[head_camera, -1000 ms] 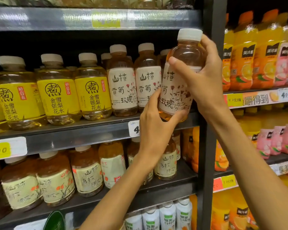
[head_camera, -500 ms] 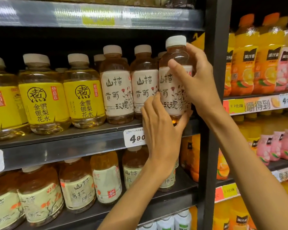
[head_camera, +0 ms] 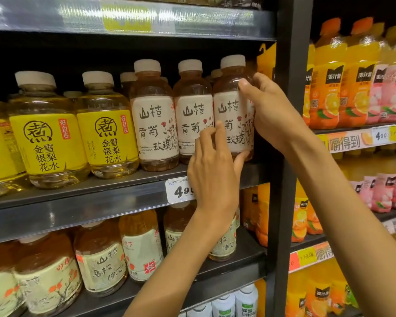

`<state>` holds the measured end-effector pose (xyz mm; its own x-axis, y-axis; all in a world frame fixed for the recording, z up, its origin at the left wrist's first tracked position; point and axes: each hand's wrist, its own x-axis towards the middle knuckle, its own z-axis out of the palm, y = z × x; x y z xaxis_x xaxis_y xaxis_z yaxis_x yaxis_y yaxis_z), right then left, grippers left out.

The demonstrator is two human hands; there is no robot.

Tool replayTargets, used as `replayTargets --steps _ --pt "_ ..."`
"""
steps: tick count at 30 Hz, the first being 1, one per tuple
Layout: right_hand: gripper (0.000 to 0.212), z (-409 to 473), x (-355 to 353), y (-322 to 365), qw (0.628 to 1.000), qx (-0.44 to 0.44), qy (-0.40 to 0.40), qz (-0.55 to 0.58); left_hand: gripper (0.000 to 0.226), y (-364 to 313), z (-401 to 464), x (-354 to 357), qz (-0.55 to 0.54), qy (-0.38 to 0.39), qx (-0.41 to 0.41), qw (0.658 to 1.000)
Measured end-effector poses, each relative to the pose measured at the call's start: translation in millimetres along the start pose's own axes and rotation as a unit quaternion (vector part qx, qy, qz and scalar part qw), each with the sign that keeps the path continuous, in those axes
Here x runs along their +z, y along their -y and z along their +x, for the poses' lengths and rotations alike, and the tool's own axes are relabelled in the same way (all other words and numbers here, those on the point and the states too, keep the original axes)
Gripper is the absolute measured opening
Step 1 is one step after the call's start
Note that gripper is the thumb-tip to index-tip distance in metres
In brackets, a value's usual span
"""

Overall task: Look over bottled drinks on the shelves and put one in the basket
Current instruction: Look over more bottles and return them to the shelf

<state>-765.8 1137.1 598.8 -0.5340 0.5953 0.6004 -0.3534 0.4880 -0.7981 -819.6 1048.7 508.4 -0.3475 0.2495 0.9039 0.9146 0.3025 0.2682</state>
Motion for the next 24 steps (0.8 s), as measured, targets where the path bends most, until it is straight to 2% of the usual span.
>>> replayTargets --steps 2,6,11,14,18,24 --pt "0.054 -2 2 -1 1.0 -0.012 -0.015 -0.021 0.061 1 0 -1 0.002 -0.003 0.006 1.0" --pt "0.04 -6 9 -1 0.994 -0.058 -0.048 -0.079 0.048 5 0 -2 0.012 -0.006 0.027 1.0" --pt "0.06 -12 10 -9 0.988 -0.068 -0.048 -0.127 0.03 18 11 -13 -0.05 -0.07 0.023 0.996" --pt "0.07 -20 10 -18 0.989 -0.072 -0.048 -0.119 0.048 26 25 -18 0.003 -0.078 -0.002 0.997" --pt "0.081 -33 13 -36 0.991 -0.053 -0.043 -0.114 0.074 24 25 -13 0.068 0.001 0.001 0.998" --pt "0.079 -42 14 -50 0.981 -0.073 -0.065 -0.168 0.076 25 27 -13 0.045 0.008 -0.004 0.999"
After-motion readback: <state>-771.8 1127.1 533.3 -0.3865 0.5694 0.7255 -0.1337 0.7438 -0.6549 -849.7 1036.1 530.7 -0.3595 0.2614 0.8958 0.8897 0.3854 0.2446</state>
